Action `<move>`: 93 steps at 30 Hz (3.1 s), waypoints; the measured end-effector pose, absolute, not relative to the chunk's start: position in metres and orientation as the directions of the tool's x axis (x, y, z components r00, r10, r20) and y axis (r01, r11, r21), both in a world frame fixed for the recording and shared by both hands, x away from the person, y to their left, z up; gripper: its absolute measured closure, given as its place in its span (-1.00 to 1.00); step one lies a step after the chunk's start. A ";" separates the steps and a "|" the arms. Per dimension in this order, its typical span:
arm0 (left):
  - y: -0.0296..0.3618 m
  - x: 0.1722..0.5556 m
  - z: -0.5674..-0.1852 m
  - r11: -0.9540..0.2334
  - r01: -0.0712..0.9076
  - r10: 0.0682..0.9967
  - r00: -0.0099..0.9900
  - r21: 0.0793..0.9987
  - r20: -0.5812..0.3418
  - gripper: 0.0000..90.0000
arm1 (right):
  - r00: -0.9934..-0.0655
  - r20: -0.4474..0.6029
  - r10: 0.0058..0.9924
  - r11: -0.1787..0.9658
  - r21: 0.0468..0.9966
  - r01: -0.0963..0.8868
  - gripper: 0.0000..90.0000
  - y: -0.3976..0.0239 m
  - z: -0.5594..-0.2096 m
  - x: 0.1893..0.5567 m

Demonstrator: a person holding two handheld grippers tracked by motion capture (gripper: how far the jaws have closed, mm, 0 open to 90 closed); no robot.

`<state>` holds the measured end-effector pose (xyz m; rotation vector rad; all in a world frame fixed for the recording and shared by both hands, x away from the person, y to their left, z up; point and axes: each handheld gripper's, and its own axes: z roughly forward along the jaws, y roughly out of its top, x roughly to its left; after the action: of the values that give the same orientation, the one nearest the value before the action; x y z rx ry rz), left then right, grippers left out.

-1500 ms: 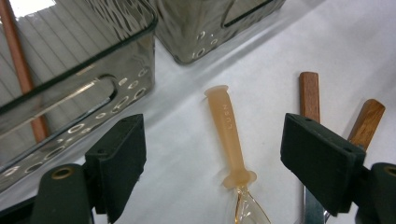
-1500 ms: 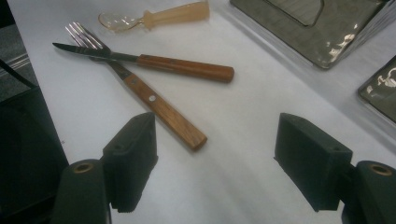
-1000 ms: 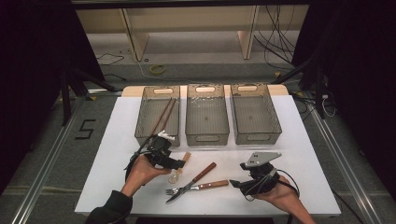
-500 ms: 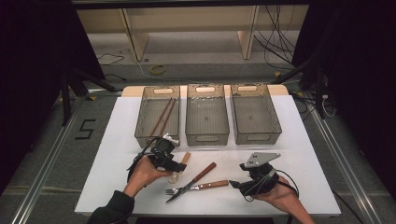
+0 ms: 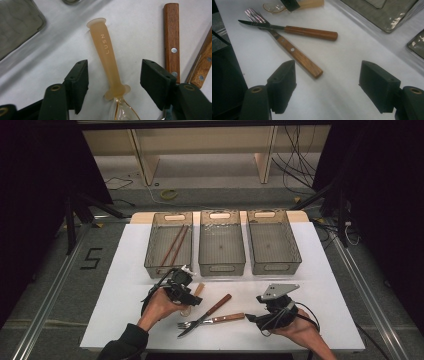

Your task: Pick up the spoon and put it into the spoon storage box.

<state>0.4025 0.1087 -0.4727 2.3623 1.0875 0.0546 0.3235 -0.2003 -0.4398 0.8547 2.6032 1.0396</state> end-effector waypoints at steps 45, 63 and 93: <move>0.100 0.392 -0.474 -0.660 0.558 0.633 0.774 0.503 -0.027 0.73 | -0.811 0.009 0.584 0.591 0.681 0.433 -0.30 -0.199 -0.438 0.321; 0.115 0.395 -0.449 -0.618 0.556 0.634 0.770 0.556 -0.065 0.73 | -0.808 0.008 0.589 0.586 0.685 0.434 -0.30 -0.199 -0.437 0.321; 0.116 0.406 -0.414 -0.545 0.527 0.630 0.770 0.652 -0.096 0.73 | -0.807 0.011 0.590 0.580 0.690 0.433 -0.30 -0.200 -0.436 0.321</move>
<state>0.4063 0.1161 -0.4142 2.2750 0.8582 0.1953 0.3211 -0.1997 -0.4357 0.8518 2.5913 1.0425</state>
